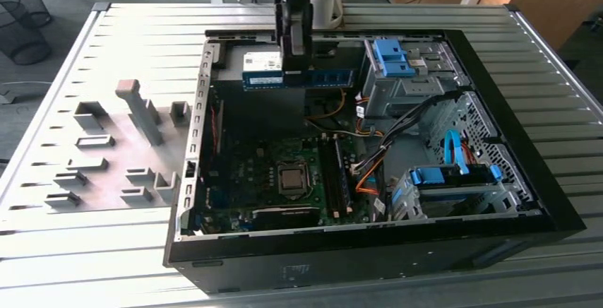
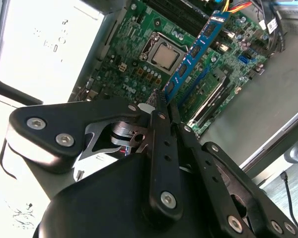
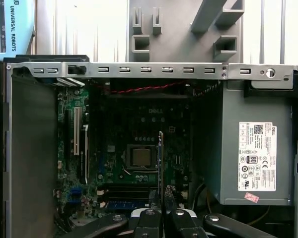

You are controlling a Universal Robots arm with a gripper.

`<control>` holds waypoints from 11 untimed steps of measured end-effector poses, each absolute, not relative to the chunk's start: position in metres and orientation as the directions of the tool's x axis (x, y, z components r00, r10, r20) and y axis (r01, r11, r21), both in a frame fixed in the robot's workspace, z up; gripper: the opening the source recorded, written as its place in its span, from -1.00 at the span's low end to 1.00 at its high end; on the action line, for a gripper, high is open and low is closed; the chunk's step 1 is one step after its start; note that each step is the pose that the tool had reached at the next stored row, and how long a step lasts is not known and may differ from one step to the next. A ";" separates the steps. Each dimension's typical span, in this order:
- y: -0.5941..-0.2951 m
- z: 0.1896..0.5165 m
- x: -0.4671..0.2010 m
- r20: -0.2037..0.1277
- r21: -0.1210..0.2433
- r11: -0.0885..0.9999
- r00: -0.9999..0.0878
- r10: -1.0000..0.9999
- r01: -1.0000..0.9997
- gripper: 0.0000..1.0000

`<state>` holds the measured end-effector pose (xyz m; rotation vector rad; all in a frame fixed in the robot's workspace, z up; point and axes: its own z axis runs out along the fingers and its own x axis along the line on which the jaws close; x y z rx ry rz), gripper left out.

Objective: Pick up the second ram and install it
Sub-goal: 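Pick up the second ram and move it above second insertion slot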

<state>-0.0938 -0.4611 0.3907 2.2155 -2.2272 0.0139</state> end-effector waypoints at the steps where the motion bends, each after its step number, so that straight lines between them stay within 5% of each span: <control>1: -0.461 0.391 -0.092 0.006 -0.006 0.005 -0.005 -1.000 -1.000 -0.73; 11: -0.461 0.391 -0.078 0.006 -0.006 0.006 -0.006 -1.000 -1.000 -0.73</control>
